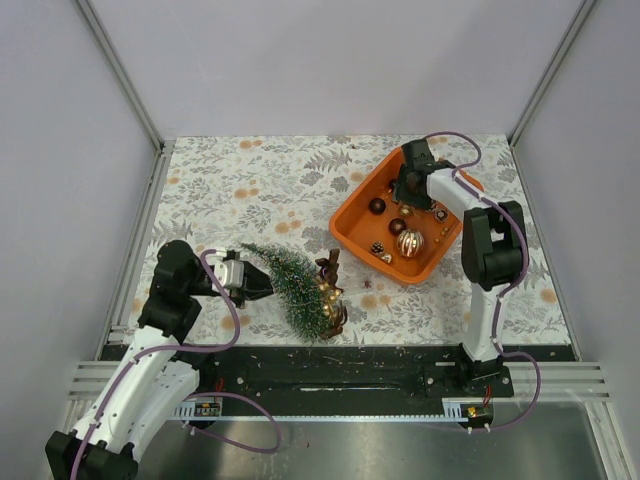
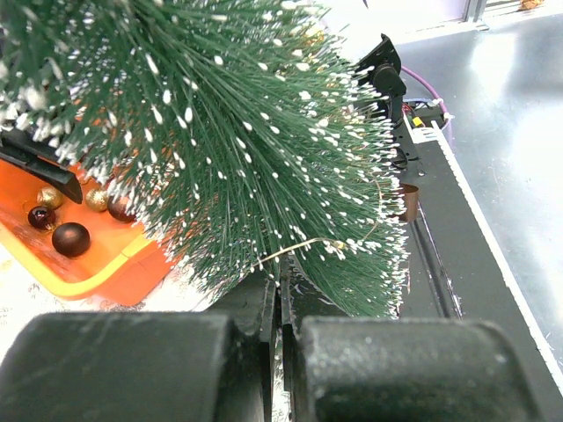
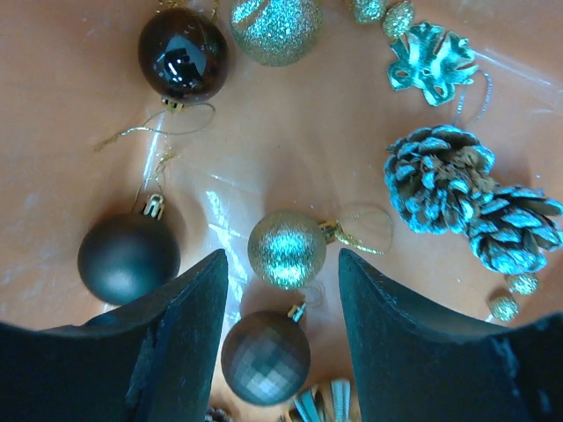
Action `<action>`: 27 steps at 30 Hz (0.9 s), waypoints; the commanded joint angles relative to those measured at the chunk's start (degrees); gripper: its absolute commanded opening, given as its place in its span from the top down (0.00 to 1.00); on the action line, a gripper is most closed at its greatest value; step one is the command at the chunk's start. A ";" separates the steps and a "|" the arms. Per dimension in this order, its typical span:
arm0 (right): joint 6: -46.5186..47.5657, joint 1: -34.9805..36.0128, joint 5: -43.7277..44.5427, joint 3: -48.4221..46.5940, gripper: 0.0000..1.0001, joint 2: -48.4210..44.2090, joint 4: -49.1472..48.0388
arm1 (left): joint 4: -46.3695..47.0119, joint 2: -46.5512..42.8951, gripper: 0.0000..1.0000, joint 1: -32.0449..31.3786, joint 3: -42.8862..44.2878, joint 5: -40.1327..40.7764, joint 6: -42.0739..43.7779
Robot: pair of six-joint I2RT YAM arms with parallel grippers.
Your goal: Decorate the small christmas tree
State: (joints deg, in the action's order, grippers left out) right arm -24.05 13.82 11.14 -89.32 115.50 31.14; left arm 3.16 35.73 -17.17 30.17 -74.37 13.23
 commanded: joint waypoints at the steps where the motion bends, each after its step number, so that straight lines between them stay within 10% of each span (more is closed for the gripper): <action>1: -0.03 -0.20 1.43 -4.28 0.38 3.67 0.24 | 3.78 -0.74 1.00 0.29 -0.20 -0.95 0.39; 27: -0.03 -0.29 1.61 -4.37 0.66 -0.18 -0.02 | 4.31 -0.83 1.00 0.56 -0.47 -0.08 -0.31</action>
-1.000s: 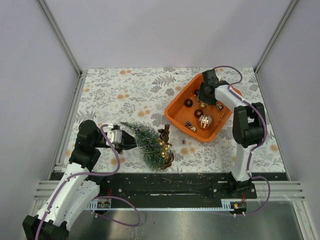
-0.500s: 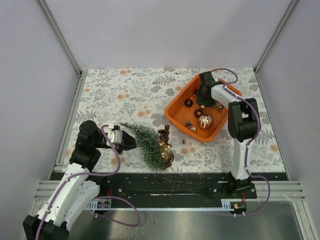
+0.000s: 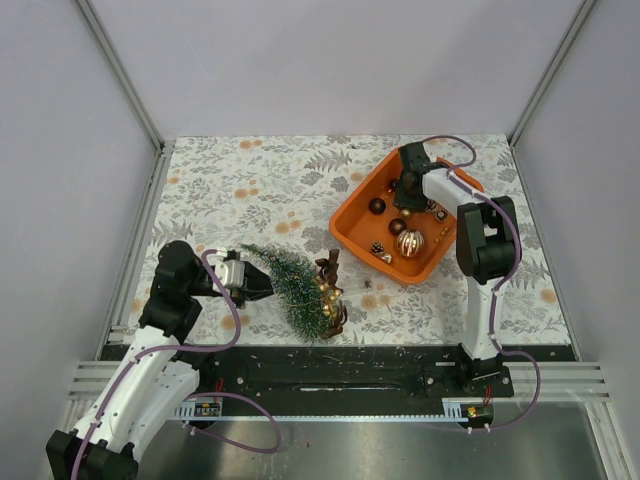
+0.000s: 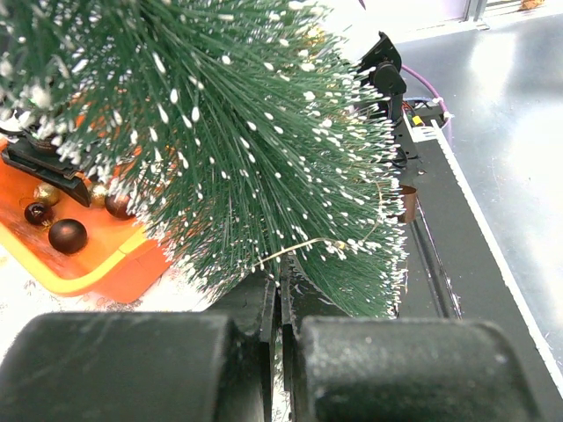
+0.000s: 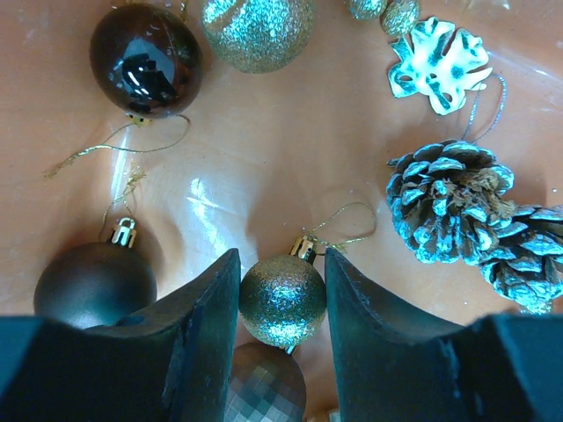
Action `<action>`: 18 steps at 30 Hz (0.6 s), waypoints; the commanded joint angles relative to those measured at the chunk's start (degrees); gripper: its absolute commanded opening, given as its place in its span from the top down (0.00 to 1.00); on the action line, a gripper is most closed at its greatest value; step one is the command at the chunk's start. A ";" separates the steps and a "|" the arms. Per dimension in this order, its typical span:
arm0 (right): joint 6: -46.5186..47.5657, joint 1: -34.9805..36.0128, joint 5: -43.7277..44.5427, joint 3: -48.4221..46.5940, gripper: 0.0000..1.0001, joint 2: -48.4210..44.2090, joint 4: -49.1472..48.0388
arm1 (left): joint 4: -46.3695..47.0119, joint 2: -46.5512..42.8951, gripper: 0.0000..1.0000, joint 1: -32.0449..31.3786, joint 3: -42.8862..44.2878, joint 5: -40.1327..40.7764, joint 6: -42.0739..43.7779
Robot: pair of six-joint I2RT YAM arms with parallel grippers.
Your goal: Decorate the small christmas tree
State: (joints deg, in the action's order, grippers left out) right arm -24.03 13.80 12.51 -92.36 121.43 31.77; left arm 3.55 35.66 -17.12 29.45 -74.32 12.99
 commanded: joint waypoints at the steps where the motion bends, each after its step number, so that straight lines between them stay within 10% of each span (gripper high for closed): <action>1: -0.05 -0.27 -0.38 -1.42 0.67 -7.59 -0.57 | 3.92 -0.77 1.00 0.43 0.25 -0.12 -0.07; 18: -12.24 -0.18 -41.65 17.81 0.73 -46.44 -9.25 | 4.88 -0.94 0.99 0.43 -0.27 0.32 -0.60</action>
State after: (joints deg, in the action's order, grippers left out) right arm -28.71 13.80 -11.75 -80.29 81.30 27.62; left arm 3.77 35.35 -16.91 29.41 -74.15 12.38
